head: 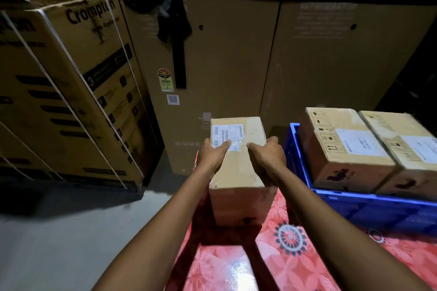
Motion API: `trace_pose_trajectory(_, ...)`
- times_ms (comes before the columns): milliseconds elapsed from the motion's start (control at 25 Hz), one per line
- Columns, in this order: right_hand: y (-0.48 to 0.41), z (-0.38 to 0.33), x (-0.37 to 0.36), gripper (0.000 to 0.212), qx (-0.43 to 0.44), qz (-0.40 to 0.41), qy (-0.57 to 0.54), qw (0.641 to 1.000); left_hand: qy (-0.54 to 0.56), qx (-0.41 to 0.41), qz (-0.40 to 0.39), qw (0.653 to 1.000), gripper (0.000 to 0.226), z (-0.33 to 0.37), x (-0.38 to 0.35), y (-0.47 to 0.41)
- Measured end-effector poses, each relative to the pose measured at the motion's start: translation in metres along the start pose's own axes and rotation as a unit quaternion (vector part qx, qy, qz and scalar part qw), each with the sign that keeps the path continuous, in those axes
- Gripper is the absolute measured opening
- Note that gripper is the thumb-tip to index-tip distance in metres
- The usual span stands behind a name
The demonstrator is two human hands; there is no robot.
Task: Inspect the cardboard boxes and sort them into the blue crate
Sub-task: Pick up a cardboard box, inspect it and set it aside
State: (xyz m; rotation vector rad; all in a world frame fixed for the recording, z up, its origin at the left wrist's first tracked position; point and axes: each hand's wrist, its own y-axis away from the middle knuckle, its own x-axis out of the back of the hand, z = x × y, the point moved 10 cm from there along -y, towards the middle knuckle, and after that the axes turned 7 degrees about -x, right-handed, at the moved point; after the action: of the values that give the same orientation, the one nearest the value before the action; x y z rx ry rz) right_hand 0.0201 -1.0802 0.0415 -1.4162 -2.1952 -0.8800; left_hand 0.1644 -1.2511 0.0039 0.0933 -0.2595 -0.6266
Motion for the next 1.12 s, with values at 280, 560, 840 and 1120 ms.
trace_pose_trajectory(280, -0.034, 0.008, 0.005, 0.065, -0.028, 0.014, 0.013, 0.999, -0.081, -0.016, -0.018, 0.996, 0.052, 0.012, -0.027, -0.031)
trace_pose_trajectory(560, -0.017, -0.054, -0.022, 0.061, 0.093, -0.015, 0.039, 0.995, 0.008, -0.010, -0.036, 0.999, 0.053, -0.015, 0.018, -0.062)
trace_pose_trajectory(840, -0.026, 0.003, -0.127, 0.056, 0.229, -0.210, 0.274, 0.910, 0.047, 0.004, -0.009, 0.999, 0.036, -0.058, 0.041, -0.038)
trace_pose_trajectory(1120, -0.072, 0.087, -0.092, 0.114, 0.163, -0.154, 0.386, 0.895, -0.363, -0.077, -0.177, 0.912, 0.130, -0.123, 0.015, -0.034)
